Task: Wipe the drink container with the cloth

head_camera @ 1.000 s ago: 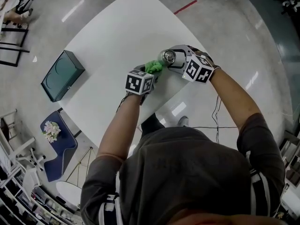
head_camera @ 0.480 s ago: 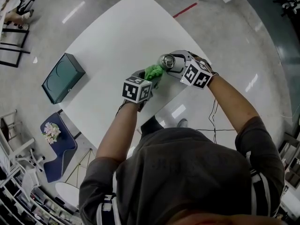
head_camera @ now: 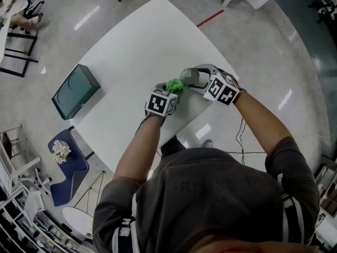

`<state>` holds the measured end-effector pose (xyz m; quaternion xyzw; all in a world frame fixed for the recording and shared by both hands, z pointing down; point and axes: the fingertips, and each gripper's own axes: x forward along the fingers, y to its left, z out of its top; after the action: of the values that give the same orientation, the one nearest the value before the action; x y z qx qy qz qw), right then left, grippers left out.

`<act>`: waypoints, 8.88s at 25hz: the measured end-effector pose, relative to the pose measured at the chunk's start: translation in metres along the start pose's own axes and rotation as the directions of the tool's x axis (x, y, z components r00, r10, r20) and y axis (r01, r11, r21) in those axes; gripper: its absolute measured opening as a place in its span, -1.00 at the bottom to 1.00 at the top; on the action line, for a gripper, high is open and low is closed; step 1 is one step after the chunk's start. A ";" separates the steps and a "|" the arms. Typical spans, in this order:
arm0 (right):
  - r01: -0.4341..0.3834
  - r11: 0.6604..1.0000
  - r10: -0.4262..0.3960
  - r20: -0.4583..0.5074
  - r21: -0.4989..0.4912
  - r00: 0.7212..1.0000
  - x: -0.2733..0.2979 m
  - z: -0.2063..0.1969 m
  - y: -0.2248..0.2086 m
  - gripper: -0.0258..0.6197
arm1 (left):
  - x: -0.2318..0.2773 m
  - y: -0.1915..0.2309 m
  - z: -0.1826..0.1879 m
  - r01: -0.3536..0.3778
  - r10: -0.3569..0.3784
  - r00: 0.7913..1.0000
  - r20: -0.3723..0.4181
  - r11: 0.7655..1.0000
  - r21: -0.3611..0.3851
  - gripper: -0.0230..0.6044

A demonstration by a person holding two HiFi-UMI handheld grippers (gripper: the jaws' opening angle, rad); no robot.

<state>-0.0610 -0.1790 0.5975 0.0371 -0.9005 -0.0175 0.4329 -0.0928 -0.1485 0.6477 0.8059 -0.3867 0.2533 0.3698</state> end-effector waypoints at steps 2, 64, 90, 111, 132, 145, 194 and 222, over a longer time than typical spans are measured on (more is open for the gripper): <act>0.004 1.000 -0.004 -0.009 0.004 1.000 -0.001 -0.002 0.001 -0.03 | -0.004 -0.002 0.002 -0.008 0.008 1.000 0.006 1.000 -0.001 -0.45; 0.070 0.997 -0.070 -0.012 -0.024 0.997 0.005 -0.002 0.001 0.01 | -0.046 -0.049 0.045 0.241 -0.251 0.967 0.051 0.958 0.153 -0.50; 0.009 0.986 -0.016 -0.040 -0.165 0.999 -0.023 0.049 0.003 -0.15 | -0.013 0.007 0.084 0.196 -0.191 0.981 -0.045 0.934 0.300 -0.50; -0.006 0.786 -0.116 0.157 0.618 0.981 -0.036 0.016 -0.058 -0.12 | -0.037 0.009 0.081 0.192 -0.207 0.968 0.144 0.975 0.113 -0.50; -0.225 0.241 -0.440 0.313 0.944 0.841 -0.074 0.005 -0.106 -0.12 | -0.051 -0.023 0.105 0.126 -0.152 0.967 0.206 0.983 0.132 -0.48; -0.289 0.305 -0.415 0.399 0.908 0.818 -0.077 0.041 -0.101 -0.12 | -0.030 -0.012 0.097 0.215 -0.189 0.945 0.267 0.974 -0.073 -0.48; -0.091 0.946 0.124 0.087 -0.311 0.989 0.004 0.069 0.055 -0.13 | 0.025 -0.028 0.072 0.735 -0.722 0.622 -0.302 0.672 -0.094 -0.50; 0.038 0.998 -0.023 0.274 -0.051 0.961 -0.051 0.050 0.017 0.37 | -0.136 0.005 0.060 0.269 -0.187 0.903 0.386 0.947 -0.172 -0.52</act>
<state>-0.0690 -0.1583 0.5277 0.0361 -0.9501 -0.0543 0.3051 -0.1674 -0.1384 0.5190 0.8324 -0.3768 0.0093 0.4063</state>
